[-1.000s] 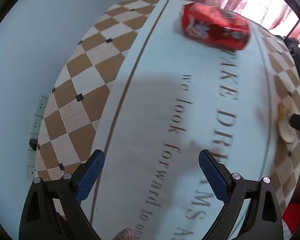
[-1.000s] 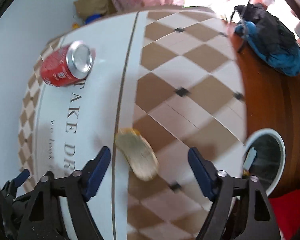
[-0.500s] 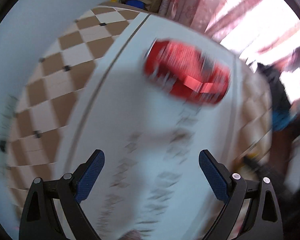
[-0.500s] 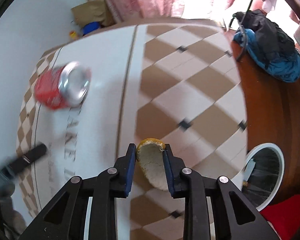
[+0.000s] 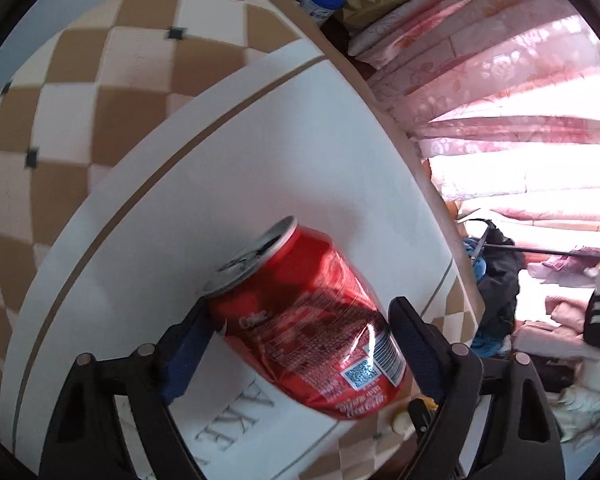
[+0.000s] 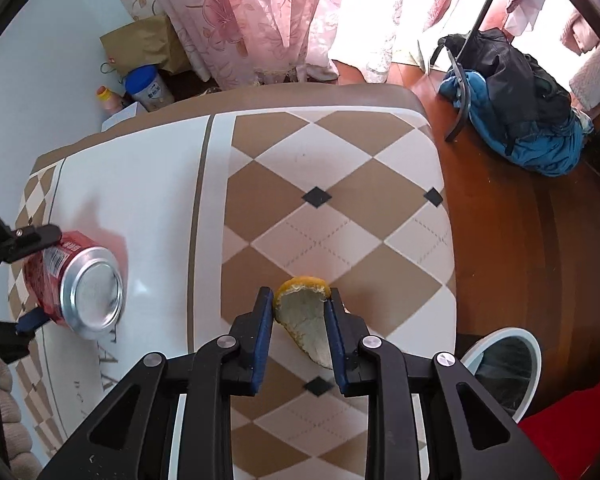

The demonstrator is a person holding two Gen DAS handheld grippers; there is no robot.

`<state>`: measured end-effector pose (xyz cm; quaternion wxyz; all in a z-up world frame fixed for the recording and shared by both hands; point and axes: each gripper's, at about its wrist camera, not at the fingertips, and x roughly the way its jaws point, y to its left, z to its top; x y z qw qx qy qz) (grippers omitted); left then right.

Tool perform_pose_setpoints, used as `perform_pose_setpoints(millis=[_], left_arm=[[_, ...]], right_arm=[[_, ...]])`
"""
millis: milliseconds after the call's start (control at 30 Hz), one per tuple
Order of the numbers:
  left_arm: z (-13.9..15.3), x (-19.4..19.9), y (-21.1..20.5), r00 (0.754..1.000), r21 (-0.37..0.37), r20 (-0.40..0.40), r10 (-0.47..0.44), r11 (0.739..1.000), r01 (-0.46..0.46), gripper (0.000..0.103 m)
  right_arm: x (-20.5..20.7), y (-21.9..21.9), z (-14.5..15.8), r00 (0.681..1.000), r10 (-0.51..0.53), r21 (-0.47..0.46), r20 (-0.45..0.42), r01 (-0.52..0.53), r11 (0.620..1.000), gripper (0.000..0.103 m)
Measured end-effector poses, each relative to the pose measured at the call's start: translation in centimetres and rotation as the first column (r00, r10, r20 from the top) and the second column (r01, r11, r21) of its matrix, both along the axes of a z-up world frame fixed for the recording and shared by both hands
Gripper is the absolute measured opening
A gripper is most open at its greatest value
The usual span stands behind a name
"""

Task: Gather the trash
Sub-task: 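Grasp the orange peel with the right tool while the left grasps the red Coke can, then lift the Coke can with the left tool while the right regrips the peel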

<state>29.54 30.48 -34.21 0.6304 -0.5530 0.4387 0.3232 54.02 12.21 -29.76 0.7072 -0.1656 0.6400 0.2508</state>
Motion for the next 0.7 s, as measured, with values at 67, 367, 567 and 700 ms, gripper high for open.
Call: perform_pose_setpoints(millis=[67,367,567,700], left_arm=[[0.8,1.1,-0.4,0.997,0.075,-0.025,-0.068,0.995,0.07,0.086],[3.2,1.2,-3.2,0.949,0.301,-0.106,-0.297,0.9,0.316,0.084],[7.3,-1.8,-5.5,0.942,0.428,-0.09,-0.323,0.842,0.329,0.083],[10.8,-3.9,-7.8,0.935,0.526,-0.09,-0.343,0.781,0.337,0.083]], right_arm=[[0.0,0.1,-0.3,1.0,0.001,0.002,-0.006,-0.001,1.0,0.025],[-2.6,-1.7,-0.1,0.999,0.021,0.052,-0.027,-0.02,0.998,0.016],[-4.7,-4.1,3.1,0.999,0.022,0.184,-0.044,-0.014,0.983,0.009],[-5.4,-6.4,7.3,0.999,0.006,0.3,-0.034,0.005,0.954,0.008]])
